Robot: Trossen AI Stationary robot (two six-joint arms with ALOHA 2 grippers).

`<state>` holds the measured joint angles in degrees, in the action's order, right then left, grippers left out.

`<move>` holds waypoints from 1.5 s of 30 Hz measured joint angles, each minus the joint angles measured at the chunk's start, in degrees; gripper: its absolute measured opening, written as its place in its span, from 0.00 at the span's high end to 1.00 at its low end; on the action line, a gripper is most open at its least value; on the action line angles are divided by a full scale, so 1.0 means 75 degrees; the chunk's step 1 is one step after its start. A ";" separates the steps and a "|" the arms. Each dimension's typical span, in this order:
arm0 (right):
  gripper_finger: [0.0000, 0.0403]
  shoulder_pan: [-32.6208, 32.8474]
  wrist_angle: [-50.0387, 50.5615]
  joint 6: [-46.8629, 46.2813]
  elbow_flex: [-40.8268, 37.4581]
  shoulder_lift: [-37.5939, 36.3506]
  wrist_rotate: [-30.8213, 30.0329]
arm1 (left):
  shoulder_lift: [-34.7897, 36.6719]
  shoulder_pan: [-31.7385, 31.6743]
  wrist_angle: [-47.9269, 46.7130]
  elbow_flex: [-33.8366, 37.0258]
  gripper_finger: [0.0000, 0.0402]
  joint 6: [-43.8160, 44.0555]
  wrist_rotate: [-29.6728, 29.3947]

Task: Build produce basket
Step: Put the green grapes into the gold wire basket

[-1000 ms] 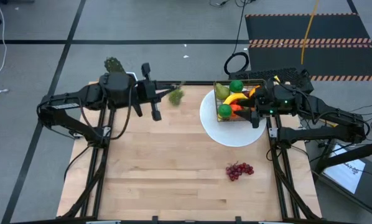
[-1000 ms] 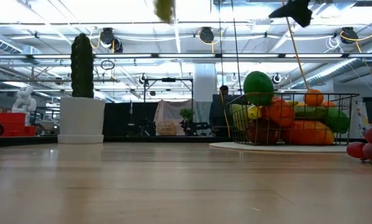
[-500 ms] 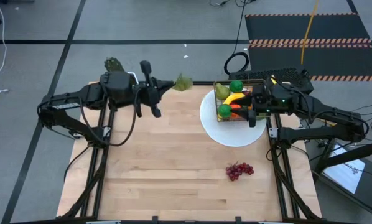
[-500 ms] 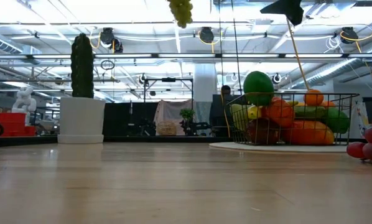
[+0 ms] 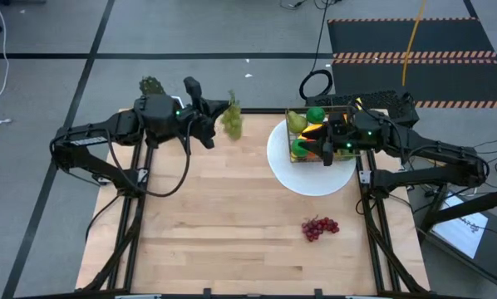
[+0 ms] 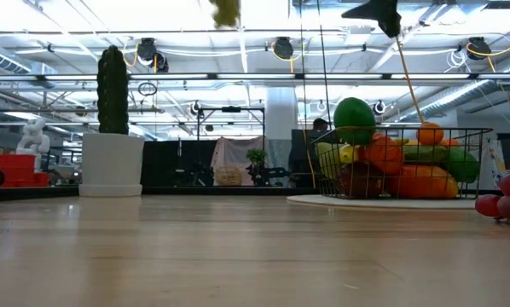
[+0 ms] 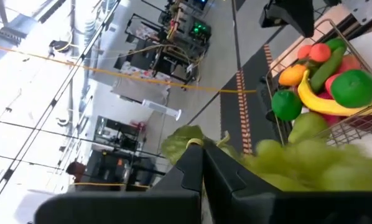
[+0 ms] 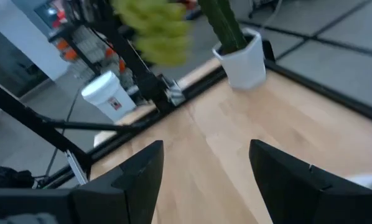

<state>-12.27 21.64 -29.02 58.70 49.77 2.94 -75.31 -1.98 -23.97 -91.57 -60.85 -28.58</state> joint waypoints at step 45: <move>0.43 0.0000 -0.1307 0.1507 0.0003 -0.0534 -0.0842 | -0.0363 0.0001 0.1273 0.0012 0.99 0.9919 0.1046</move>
<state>-12.27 11.84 -17.71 58.72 45.77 -3.38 -78.03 -1.97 -14.42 -91.48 13.54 -20.73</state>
